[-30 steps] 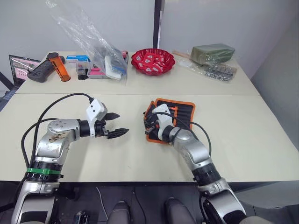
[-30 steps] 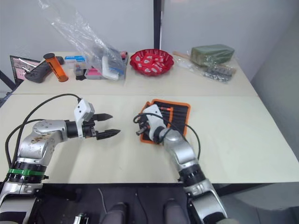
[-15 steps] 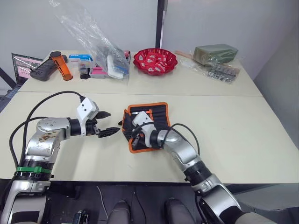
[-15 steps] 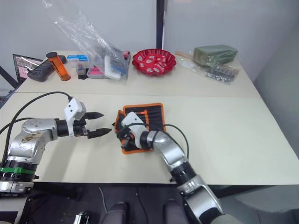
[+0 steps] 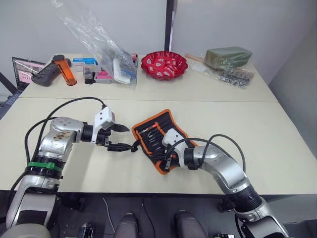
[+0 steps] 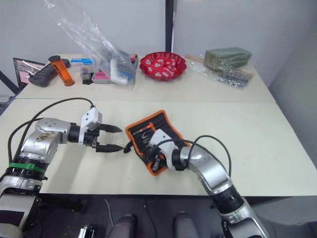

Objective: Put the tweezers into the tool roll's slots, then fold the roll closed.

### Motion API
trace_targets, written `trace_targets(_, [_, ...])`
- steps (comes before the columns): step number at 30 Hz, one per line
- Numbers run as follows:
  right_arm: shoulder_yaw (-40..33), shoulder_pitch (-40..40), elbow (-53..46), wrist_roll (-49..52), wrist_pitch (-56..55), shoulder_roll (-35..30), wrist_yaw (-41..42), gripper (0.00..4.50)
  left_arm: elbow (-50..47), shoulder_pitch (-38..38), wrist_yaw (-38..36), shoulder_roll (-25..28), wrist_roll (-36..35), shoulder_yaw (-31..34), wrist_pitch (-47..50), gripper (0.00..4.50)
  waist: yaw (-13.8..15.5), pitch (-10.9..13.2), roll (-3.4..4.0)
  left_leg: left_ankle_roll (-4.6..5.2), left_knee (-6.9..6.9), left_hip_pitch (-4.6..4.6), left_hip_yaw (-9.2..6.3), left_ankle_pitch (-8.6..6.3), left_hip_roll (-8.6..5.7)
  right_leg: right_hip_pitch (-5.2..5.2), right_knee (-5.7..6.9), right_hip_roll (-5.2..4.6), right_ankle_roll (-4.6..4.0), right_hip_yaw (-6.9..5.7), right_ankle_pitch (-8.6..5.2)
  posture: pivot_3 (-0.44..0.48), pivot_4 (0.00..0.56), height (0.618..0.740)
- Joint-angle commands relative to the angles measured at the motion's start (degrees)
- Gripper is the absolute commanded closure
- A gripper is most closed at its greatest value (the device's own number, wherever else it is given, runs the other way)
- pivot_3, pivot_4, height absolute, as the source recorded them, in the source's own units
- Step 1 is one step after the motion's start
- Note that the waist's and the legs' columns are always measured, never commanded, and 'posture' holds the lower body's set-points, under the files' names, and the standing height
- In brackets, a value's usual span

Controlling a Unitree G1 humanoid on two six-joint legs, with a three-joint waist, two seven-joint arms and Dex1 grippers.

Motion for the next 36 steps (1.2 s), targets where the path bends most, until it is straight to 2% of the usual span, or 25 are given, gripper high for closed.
trace_targets(1, [-1.23, 0.74, -3.98, 1.69, 2.31, -0.29, -1.04, 4.47, 0.86, -4.39, -6.12, -0.25, 0.80, -2.06, -2.04, 0.00, 0.01, 0.00, 0.00, 0.00, 0.00, 0.00, 0.00, 0.00, 0.00, 0.00, 0.00, 0.00, 0.00, 0.00, 0.00, 0.000, 0.150, 0.735])
trace_targets(6, [-2.20, 2.03, -6.00, 1.93, 4.52, -0.25, -3.13, 4.47, 8.42, -11.70, -8.45, -1.07, 3.25, -8.61, -9.06, 0.00, 0.24, 0.00, -0.01, 0.00, 0.07, -0.04, 0.00, 0.00, -0.01, 0.01, -0.04, 0.00, 0.02, 0.00, -0.01, 0.000, 0.150, 0.735])
trace_targets(8, [-2.73, 2.65, -6.96, 2.31, 5.44, -0.62, -3.70, 4.47, 12.11, -13.87, -8.45, -0.96, 4.79, -11.76, -15.05, 0.00, 0.26, 0.00, -0.01, 0.00, 0.07, -0.04, 0.00, 0.00, -0.01, 0.01, -0.03, 0.00, 0.02, 0.00, -0.01, 0.000, 0.150, 0.735])
trace_targets(14, [-3.93, 5.17, -11.79, 4.86, 9.02, -3.89, -3.60, 4.47, 19.25, -18.65, -8.45, -3.97, 3.50, -17.16, -22.36, 0.00, 0.51, 0.02, -0.02, 0.00, 0.11, -0.10, 0.00, 0.00, -0.01, 0.00, -0.04, -0.01, 0.03, 0.00, -0.02, 0.000, 0.150, 0.735])
trace_targets(26, [-9.12, 9.04, -19.00, 10.02, 13.86, -12.49, -3.53, 4.47, 14.42, -17.76, -8.45, -4.66, -2.80, -23.99, -21.20, 0.00, 0.94, 0.03, -0.04, 0.01, 0.19, -0.15, 0.00, 0.00, -0.02, 0.01, -0.04, -0.01, 0.06, 0.01, -0.03, 0.000, 0.150, 0.735])
trace_targets(36, [-12.79, 10.35, -20.86, 13.60, 15.64, -15.85, -3.88, 4.47, 18.00, -17.26, -8.45, -8.63, 0.63, -23.99, -26.90, 0.00, 1.14, 0.03, -0.05, 0.01, 0.23, -0.17, 0.00, 0.00, -0.03, 0.02, -0.05, -0.01, 0.06, 0.02, -0.03, 0.000, 0.150, 0.735])
